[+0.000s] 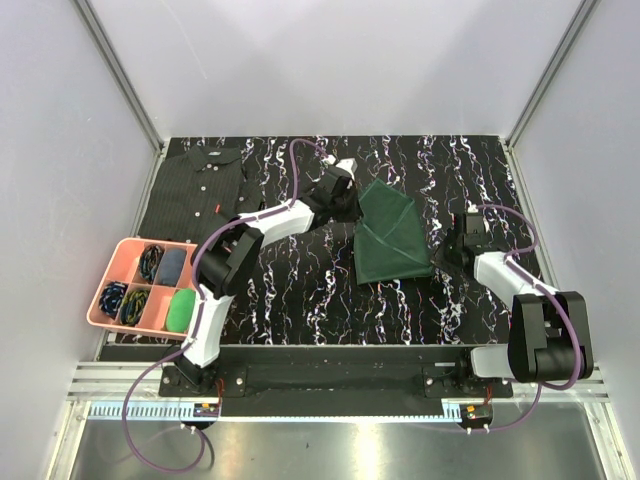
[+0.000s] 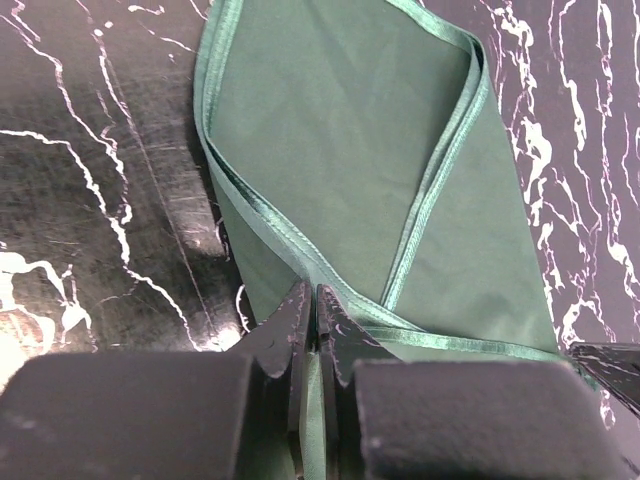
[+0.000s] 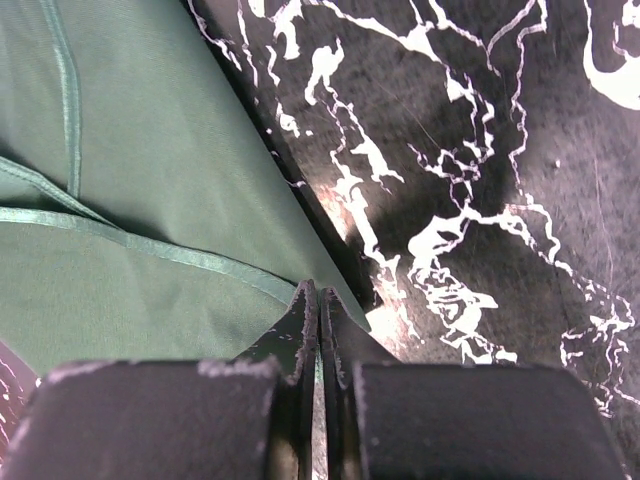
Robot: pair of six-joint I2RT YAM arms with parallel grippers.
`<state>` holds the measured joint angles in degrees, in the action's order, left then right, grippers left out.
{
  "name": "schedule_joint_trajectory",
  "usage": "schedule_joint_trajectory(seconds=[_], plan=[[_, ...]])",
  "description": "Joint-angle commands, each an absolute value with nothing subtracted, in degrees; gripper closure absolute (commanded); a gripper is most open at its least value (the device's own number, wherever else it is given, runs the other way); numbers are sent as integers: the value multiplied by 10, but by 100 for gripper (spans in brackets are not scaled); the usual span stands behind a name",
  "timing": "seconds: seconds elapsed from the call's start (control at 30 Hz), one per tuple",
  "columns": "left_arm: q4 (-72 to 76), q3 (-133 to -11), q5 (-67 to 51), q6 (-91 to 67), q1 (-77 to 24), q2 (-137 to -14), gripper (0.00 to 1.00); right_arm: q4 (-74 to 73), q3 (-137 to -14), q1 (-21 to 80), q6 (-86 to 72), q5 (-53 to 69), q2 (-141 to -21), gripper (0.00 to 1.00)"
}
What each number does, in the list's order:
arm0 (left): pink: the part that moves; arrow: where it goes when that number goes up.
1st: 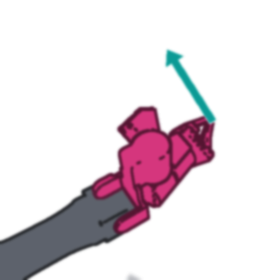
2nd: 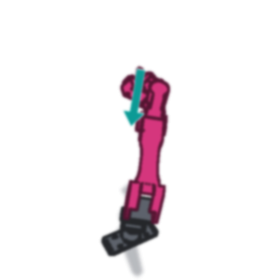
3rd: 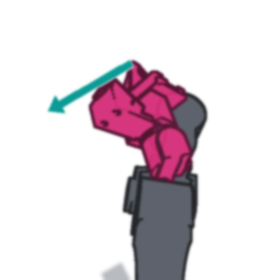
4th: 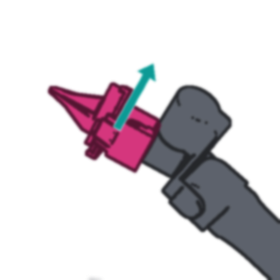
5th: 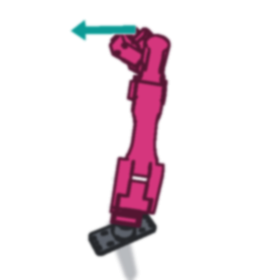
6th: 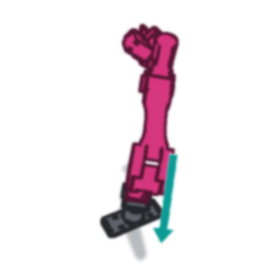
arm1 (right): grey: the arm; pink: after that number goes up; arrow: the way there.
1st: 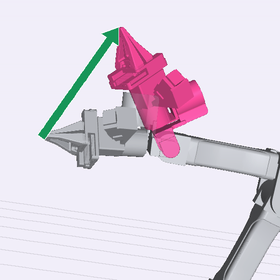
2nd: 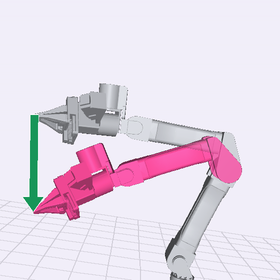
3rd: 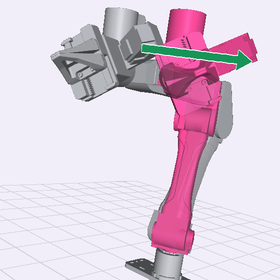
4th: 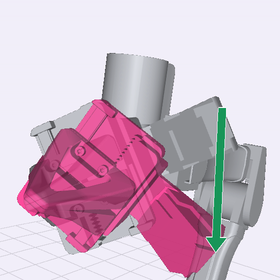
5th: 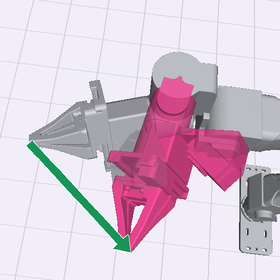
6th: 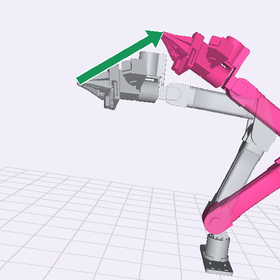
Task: Fold the napkin, place the utensils inside, and roll it up
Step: Fold the napkin
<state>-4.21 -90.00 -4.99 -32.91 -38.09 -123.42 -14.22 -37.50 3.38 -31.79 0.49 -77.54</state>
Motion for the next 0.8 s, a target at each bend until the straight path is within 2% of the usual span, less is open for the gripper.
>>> schedule_joint_trajectory(seconds=[0.0, 0.2, 0.23, 0.27, 0.3, 0.37, 0.4, 0.43, 0.47, 0.5, 0.6, 0.77], plan=[[-15, -919, -25, -331, -381, -1228, 94, -109, -400, 35, -294, -12, -781, 100], [-19, -924, -16, -336, -380, -1237, 92, -92, -405, 34, -287, -32, -822, 100], [-20, -925, -15, -336, -378, -1241, 89, -91, -409, 34, -290, -33, -828, 100], [-24, -925, -16, -336, -377, -1242, 81, -93, -410, 34, -297, -32, -831, 98], [-24, -925, -16, -337, -375, -1242, 75, -94, -411, 35, -300, -31, -838, 95], [-24, -924, -16, -337, -373, -1238, 62, -98, -413, 34, -304, -21, -841, 75], [-24, -922, -16, -335, -371, -1236, 53, -100, -413, 34, -307, -18, -839, 65], [-22, -919, -16, -334, -369, -1228, 48, -105, -413, 34, -307, -15, -836, 51], [-22, -918, -18, -332, -367, -1223, 43, -107, -412, 34, -308, -13, -827, 45], [-21, -916, -18, -327, -366, -1217, 35, -111, -411, 34, -308, -11, -823, 41], [-24, -904, -16, -318, -357, -1189, 21, -128, -409, 35, -306, -10, -797, 32], [-24, -865, -18, -297, -343, -1130, 12, -143, -401, 35, -303, 18, -780, 31]])
